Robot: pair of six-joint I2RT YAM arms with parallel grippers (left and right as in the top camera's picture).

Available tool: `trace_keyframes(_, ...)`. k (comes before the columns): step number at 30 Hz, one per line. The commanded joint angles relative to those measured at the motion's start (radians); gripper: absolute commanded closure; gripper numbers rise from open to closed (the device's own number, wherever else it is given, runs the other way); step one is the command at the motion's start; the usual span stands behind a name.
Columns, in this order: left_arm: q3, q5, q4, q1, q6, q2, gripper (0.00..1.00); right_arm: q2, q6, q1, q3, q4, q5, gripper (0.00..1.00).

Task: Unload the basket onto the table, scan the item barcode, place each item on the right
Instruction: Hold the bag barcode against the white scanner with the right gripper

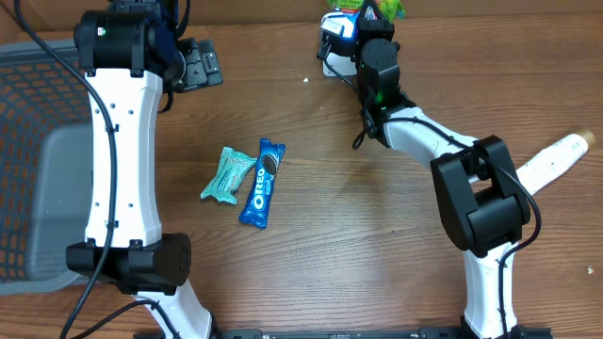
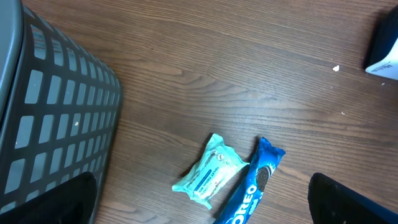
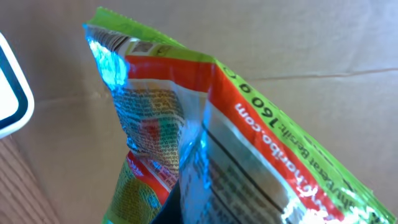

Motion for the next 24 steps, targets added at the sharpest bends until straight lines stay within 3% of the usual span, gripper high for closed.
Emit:
trace_keyframes(1, -0.001, -0.013, 0.001, -0.001, 0.016, 0.001, 0.00, 0.036, -0.018, -0.005, 0.022, 0.025, -0.034, 0.96)
trace_keyframes(24, -0.001, -0.013, 0.001, -0.001, 0.016, 0.001, 0.00, 0.085, 0.077, -0.084, 0.023, 0.019, -0.073, 0.96)
